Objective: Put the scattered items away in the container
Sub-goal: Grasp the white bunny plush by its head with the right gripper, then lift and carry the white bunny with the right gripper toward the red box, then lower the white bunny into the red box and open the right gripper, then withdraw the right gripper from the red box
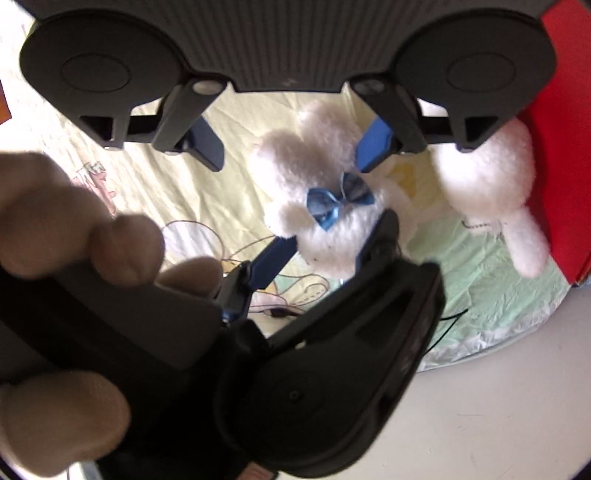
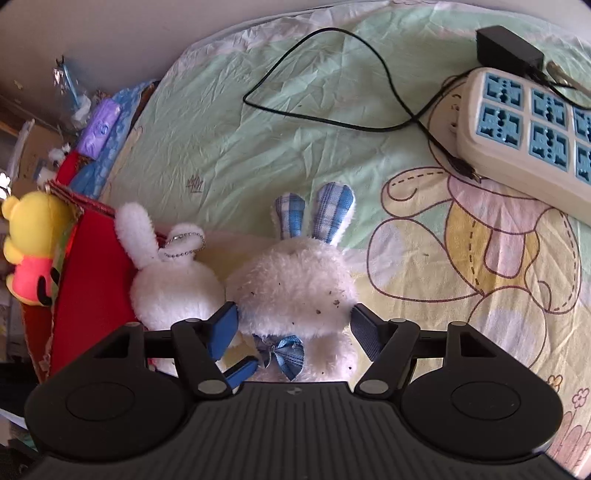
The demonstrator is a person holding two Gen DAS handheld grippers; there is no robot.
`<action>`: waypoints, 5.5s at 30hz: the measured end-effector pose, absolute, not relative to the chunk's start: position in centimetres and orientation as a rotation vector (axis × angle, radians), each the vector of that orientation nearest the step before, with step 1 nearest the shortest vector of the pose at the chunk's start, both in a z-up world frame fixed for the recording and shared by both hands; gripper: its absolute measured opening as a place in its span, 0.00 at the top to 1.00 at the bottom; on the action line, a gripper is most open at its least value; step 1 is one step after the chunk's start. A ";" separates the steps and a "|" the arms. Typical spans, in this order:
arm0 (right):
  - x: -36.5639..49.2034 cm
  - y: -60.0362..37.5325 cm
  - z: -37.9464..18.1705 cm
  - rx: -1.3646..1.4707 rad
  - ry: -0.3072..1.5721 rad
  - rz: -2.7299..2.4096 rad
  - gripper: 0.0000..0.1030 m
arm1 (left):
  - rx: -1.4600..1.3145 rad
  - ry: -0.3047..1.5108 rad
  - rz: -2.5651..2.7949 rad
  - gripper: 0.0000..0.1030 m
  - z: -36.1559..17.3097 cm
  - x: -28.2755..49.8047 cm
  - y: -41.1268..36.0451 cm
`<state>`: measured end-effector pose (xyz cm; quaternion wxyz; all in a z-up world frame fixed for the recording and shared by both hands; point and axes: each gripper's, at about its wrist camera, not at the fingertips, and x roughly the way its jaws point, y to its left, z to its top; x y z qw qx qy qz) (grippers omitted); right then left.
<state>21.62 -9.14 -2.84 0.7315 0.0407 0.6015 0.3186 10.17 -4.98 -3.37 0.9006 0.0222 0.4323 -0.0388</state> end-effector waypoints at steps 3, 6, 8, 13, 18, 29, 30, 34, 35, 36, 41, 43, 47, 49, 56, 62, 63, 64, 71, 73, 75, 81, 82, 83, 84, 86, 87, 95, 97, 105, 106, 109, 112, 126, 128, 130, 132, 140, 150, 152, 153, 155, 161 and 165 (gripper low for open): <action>22.0 -10.3 -3.2 0.151 1.342 0.705 0.32 | 0.085 0.887 -0.092 0.18 -3.5 9.9 -5.7; 21.8 -10.9 -3.8 0.177 1.367 0.713 0.32 | 0.084 0.895 -0.116 0.18 -3.6 10.5 -6.0; 21.3 -11.4 -3.8 0.207 1.388 0.732 0.44 | 0.083 0.884 -0.126 0.18 -2.6 10.3 -5.9; 19.9 -12.7 -4.2 0.337 1.479 0.761 0.64 | 0.076 0.859 -0.159 0.14 -1.0 8.0 -6.0; 19.2 -13.0 -3.1 0.320 1.398 0.740 0.63 | 0.127 0.867 -0.105 0.14 -2.1 8.9 -5.9; 20.9 -12.5 -6.2 0.432 1.390 0.739 0.47 | 0.096 0.930 -0.038 0.33 -5.1 11.6 -4.3; 20.8 -12.3 -6.5 0.453 1.403 0.743 0.48 | 0.092 0.934 -0.034 0.38 -5.1 11.7 -4.1; 20.2 -11.9 -5.8 0.445 1.371 0.749 0.60 | 0.060 0.939 -0.027 0.54 -4.6 11.8 -3.0; 20.1 -12.1 -5.4 0.445 1.363 0.745 0.61 | 0.046 0.937 -0.036 0.55 -4.3 11.7 -2.8; 20.0 -12.4 -5.0 0.446 1.355 0.741 0.61 | 0.031 0.931 -0.047 0.55 -3.9 11.5 -2.6; 18.2 -14.6 -1.3 0.462 1.264 0.724 0.62 | 0.035 0.834 -0.099 0.55 -0.5 9.4 -3.7; 17.3 -15.1 0.5 0.467 1.219 0.725 0.62 | 0.047 0.782 -0.113 0.55 1.4 8.1 -4.1; 15.3 -14.5 4.4 0.459 1.120 0.766 0.62 | 0.039 0.681 -0.110 0.55 5.1 5.7 -3.2; 14.2 -13.1 6.1 0.434 1.069 0.795 0.62 | 0.018 0.646 -0.098 0.55 6.7 4.5 -2.0; 11.4 -6.9 9.6 0.386 0.977 0.909 0.62 | -0.035 0.566 -0.029 0.55 10.4 0.3 4.3; 9.5 1.0 9.8 0.326 0.964 0.953 0.62 | -0.047 0.567 0.019 0.55 11.0 -2.8 11.2; 9.3 2.4 9.5 0.316 0.969 0.949 0.62 | -0.052 0.578 0.021 0.55 10.9 -3.1 12.6; 9.0 3.7 9.3 0.307 0.976 0.943 0.62 | -0.059 0.591 0.021 0.55 10.8 -3.4 13.9; 7.5 11.0 7.0 0.293 1.043 0.862 0.62 | -0.122 0.687 -0.032 0.55 8.8 -4.3 21.7; 7.3 12.4 6.3 0.286 1.061 0.823 0.62 | -0.146 0.723 -0.056 0.54 7.9 -4.0 23.4; 7.1 13.6 5.6 0.277 1.083 0.782 0.62 | -0.166 0.760 -0.076 0.54 7.1 -3.7 24.7; 6.0 16.2 3.8 0.261 1.131 0.684 0.62 | -0.185 0.848 -0.113 0.54 4.9 -2.8 26.9; 5.9 16.5 3.6 0.254 1.137 0.669 0.62 | -0.185 0.856 -0.121 0.54 4.8 -2.9 27.0; 5.8 16.8 3.4 0.248 1.142 0.653 0.62 | -0.181 0.856 -0.128 0.54 4.8 -3.1 27.2; 5.8 17.0 3.3 0.247 1.145 0.640 0.62 | -0.177 0.850 -0.133 0.53 4.8 -3.3 27.4; 5.9 17.4 3.0 0.244 1.158 0.617 0.62 | -0.176 0.839 -0.151 0.52 5.0 -3.7 27.9; 5.9 17.7 2.8 0.239 1.163 0.606 0.62 | -0.177 0.833 -0.159 0.52 5.1 -4.0 28.0; 5.5 20.1 1.7 0.174 1.211 0.581 0.62 | -0.146 0.813 -0.220 0.66 5.5 -4.9 28.5; 5.4 20.7 1.9 0.123 1.207 0.585 0.62 | -0.127 0.803 -0.236 0.66 5.7 -5.3 28.1; 5.7 21.9 2.1 -0.059 1.208 0.602 0.61 | -0.090 0.785 -0.335 0.70 5.6 -5.5 29.1; 5.9 21.8 2.2 -0.055 1.218 0.606 0.60 | -0.083 0.787 -0.353 0.70 5.2 -5.5 29.5; 6.7 22.0 2.6 -0.058 1.255 0.644 0.59 | -0.026 0.776 -0.384 0.70 5.2 -5.9 28.9; 7.5 21.9 2.4 -0.043 1.306 0.660 0.59 | -0.041 0.774 -0.426 0.70 5.5 -5.7 28.8; 7.5 23.5 2.5 -0.093 1.350 0.717 0.56 | -0.156 0.889 -0.332 0.65 3.1 -1.7 28.5; 7.8 23.0 2.6 -0.071 1.349 0.713 0.54 | -0.145 0.893 -0.306 0.66 3.0 -1.5 28.4; 7.9 22.4 2.9 -0.045 1.341 0.713 0.52 | -0.153 0.899 -0.288 0.66 3.0 -1.4 28.4; 7.9 21.7 3.2 -0.023 1.329 0.722 0.52 | -0.169 0.908 -0.273 0.69 2.8 -1.1 28.6; 8.0 15.9 4.4 0.230 1.215 0.645 0.56 | -0.193 0.933 -0.262 0.71 2.2 -0.9 29.2; 8.5 17.5 1.9 0.340 1.231 0.678 0.78 | -0.219 0.927 -0.247 0.71 2.5 -1.0 30.2; 8.6 18.4 2.4 0.295 1.211 0.672 0.77 | -0.231 0.924 -0.248 0.71 2.4 -0.7 30.1; 8.6 18.6 2.6 0.284 1.199 0.667 0.77 | -0.229 0.927 -0.245 0.71 2.3 -0.6 30.0; 8.5 19.4 3.1 0.219 1.165 0.662 0.77 | -0.216 0.921 -0.239 0.71 2.3 -0.6 29.8; 8.9 18.4 2.1 0.196 1.174 0.682 0.77 | -0.237 0.931 -0.206 0.72 2.0 -0.6 30.6; 9.0 16.5 2.4 0.293 1.153 0.688 0.75 | -0.235 0.935 -0.201 0.72 2.0 -0.7 30.5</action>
